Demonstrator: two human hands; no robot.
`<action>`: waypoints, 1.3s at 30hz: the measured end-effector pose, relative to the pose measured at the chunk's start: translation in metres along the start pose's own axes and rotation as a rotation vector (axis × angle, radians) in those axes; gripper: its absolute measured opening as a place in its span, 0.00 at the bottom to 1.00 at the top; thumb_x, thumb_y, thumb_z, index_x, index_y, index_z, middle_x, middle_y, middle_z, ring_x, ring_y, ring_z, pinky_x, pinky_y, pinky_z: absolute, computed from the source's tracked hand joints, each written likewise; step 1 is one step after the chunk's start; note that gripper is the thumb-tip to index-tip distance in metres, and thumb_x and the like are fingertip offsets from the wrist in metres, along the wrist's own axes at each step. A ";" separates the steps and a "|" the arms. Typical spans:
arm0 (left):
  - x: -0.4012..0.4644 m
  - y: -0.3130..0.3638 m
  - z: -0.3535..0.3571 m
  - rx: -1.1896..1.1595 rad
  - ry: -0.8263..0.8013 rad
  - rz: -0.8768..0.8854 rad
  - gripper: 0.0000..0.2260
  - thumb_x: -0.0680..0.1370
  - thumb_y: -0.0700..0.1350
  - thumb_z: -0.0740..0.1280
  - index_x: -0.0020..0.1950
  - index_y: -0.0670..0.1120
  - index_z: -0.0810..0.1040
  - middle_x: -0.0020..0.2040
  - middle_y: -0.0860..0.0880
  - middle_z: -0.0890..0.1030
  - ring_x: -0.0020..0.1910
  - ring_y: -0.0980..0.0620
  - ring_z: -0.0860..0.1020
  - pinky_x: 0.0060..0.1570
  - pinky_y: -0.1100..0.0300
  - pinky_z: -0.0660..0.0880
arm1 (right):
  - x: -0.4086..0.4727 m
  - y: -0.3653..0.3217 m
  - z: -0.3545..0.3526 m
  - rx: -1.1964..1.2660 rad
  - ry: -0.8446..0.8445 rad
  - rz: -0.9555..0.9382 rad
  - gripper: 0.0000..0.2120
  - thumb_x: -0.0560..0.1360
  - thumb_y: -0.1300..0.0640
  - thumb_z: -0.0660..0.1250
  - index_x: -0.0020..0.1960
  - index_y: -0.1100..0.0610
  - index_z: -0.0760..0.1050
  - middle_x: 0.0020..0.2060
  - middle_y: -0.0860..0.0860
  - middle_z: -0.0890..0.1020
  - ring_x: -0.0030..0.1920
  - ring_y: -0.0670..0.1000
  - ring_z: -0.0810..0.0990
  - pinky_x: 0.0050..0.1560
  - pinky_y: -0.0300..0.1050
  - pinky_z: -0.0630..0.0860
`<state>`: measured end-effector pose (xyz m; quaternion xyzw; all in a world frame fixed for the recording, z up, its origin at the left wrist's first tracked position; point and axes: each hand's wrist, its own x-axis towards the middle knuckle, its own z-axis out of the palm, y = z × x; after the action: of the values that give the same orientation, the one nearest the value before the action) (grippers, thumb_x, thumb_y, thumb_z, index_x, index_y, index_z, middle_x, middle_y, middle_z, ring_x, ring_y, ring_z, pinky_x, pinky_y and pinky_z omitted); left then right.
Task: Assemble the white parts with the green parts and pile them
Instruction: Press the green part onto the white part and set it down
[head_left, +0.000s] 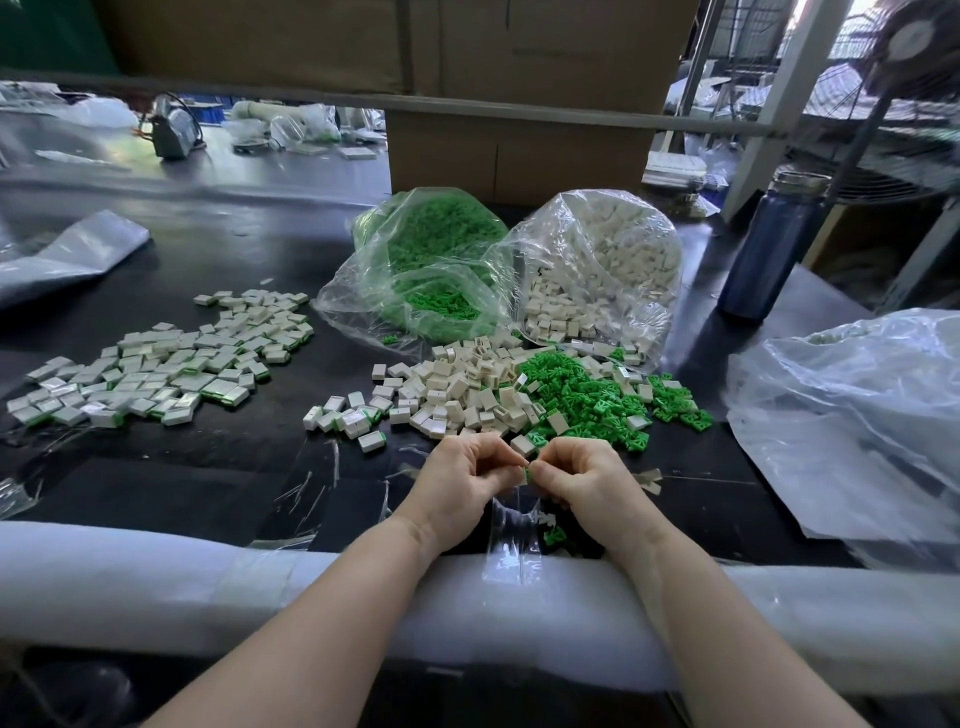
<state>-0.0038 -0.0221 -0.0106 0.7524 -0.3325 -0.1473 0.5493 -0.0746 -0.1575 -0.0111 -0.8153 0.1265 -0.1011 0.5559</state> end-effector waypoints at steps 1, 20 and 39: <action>0.000 0.000 0.000 0.004 -0.012 -0.002 0.04 0.73 0.34 0.69 0.42 0.42 0.81 0.37 0.52 0.80 0.35 0.66 0.77 0.43 0.72 0.73 | 0.000 0.000 0.000 0.001 -0.006 0.004 0.09 0.74 0.65 0.66 0.35 0.61 0.75 0.29 0.56 0.75 0.33 0.53 0.70 0.37 0.47 0.68; 0.003 -0.005 0.005 -0.053 0.054 -0.041 0.11 0.72 0.35 0.71 0.54 0.41 0.80 0.49 0.43 0.82 0.50 0.47 0.81 0.56 0.54 0.77 | 0.000 0.002 0.002 0.197 0.132 -0.024 0.07 0.74 0.62 0.68 0.40 0.66 0.77 0.25 0.47 0.79 0.27 0.41 0.77 0.30 0.33 0.73; 0.003 -0.010 0.005 0.048 0.087 0.002 0.04 0.77 0.43 0.65 0.49 0.49 0.80 0.44 0.47 0.82 0.44 0.51 0.81 0.50 0.59 0.78 | -0.003 0.001 -0.002 0.299 0.120 -0.022 0.05 0.72 0.66 0.70 0.40 0.59 0.81 0.30 0.51 0.83 0.31 0.46 0.80 0.33 0.36 0.77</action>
<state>-0.0012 -0.0265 -0.0210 0.7709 -0.3123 -0.1057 0.5450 -0.0783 -0.1590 -0.0116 -0.7174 0.1343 -0.1734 0.6612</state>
